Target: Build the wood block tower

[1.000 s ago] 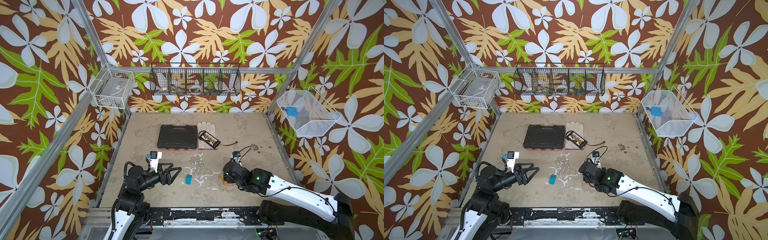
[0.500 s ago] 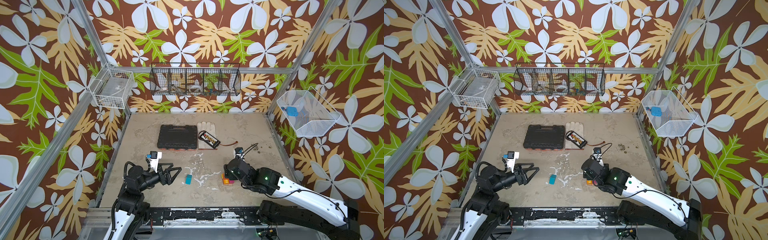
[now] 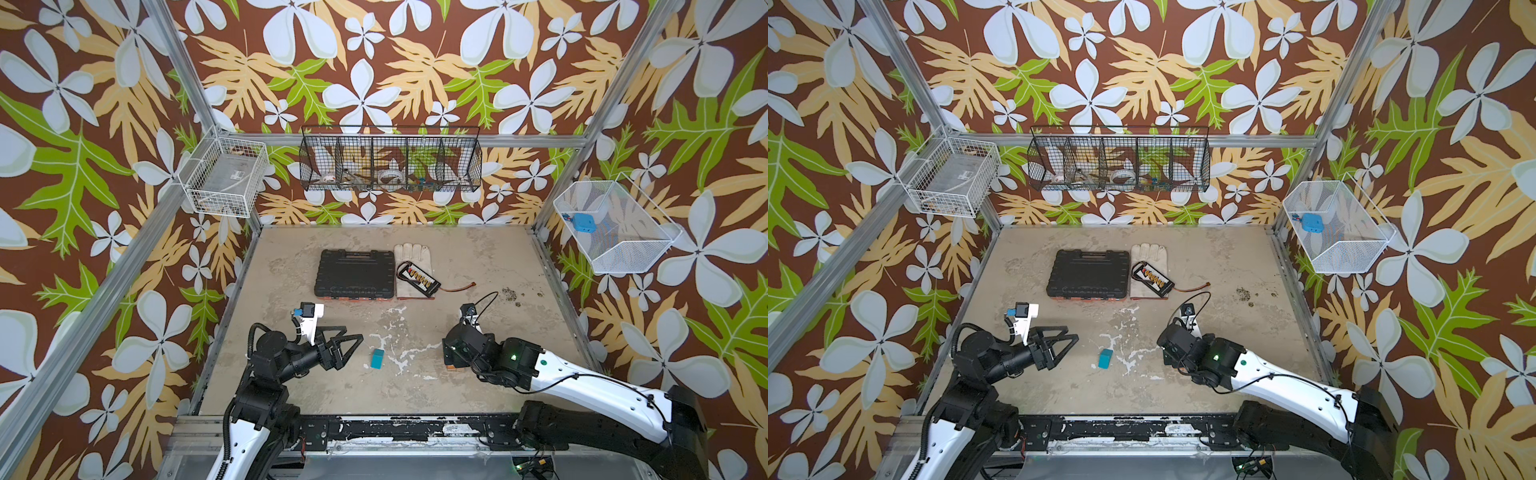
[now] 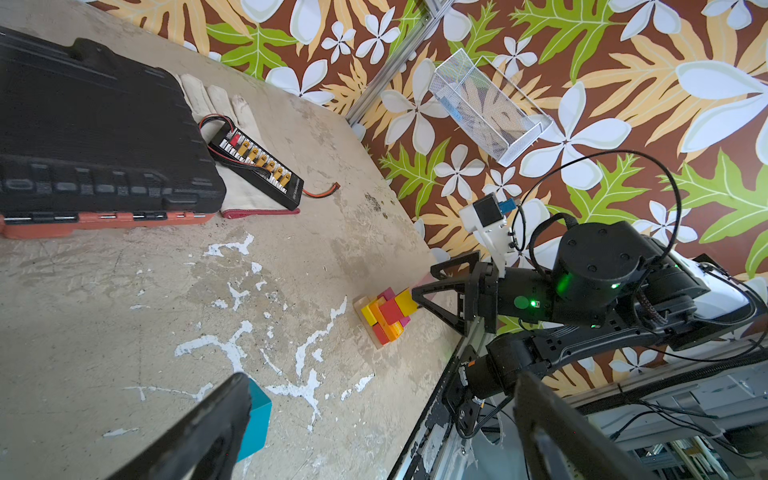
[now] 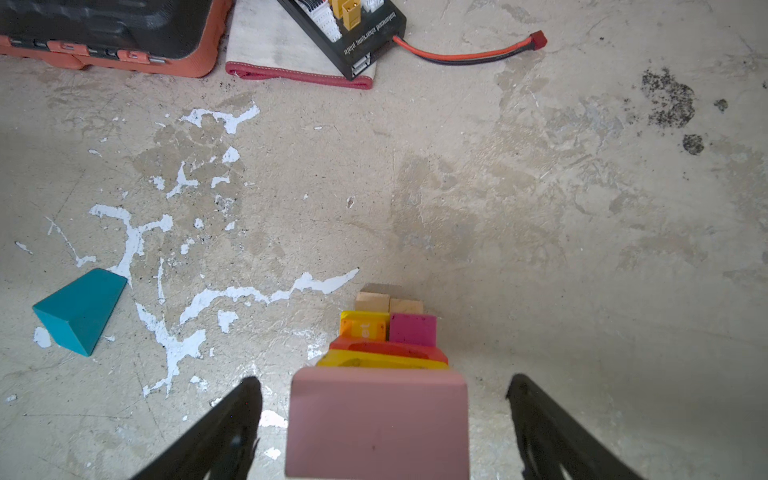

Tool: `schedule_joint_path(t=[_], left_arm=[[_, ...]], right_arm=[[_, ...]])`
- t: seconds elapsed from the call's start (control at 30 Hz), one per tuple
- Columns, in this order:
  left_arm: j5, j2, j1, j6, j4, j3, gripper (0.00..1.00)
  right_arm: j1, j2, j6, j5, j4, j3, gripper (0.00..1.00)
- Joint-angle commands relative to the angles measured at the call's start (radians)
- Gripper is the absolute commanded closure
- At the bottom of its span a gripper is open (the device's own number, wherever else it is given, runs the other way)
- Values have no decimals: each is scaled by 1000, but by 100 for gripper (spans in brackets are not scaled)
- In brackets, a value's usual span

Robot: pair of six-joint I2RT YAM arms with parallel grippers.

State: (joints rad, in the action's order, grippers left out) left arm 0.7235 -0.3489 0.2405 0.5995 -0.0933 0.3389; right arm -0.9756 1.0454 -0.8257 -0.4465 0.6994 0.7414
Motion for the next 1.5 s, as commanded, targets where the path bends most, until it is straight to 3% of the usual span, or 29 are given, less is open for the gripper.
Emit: schedule_joint_path(t=[0.0, 0.33, 0.67, 0.8, 0.93, 1.13, 1.27, 1.47], left_arm=[[8, 1, -1, 2, 29, -3, 0], [8, 0, 0, 2, 29, -3, 0], [8, 2, -1, 2, 29, -3, 0], [8, 2, -1, 2, 29, -3, 0], [9, 2, 0, 2, 29, -3, 0], [5, 1, -1, 4, 27, -2, 0], [-75, -11, 0, -12, -26, 26, 0], [-174, -121, -2, -62, -135, 91, 0]], right_arm=[[0, 0, -10, -30, -11, -5, 11], [12, -4, -9, -29, -14, -19, 19], [14, -11, -9, -28, -12, -22, 19], [14, -10, -3, -15, -15, -14, 15], [14, -5, 17, -23, 17, 38, 7], [11, -17, 135, -8, 42, 198, 10], [-45, 11, 193, 30, -49, 259, 12], [-192, 211, 206, 47, -155, 354, 11]])
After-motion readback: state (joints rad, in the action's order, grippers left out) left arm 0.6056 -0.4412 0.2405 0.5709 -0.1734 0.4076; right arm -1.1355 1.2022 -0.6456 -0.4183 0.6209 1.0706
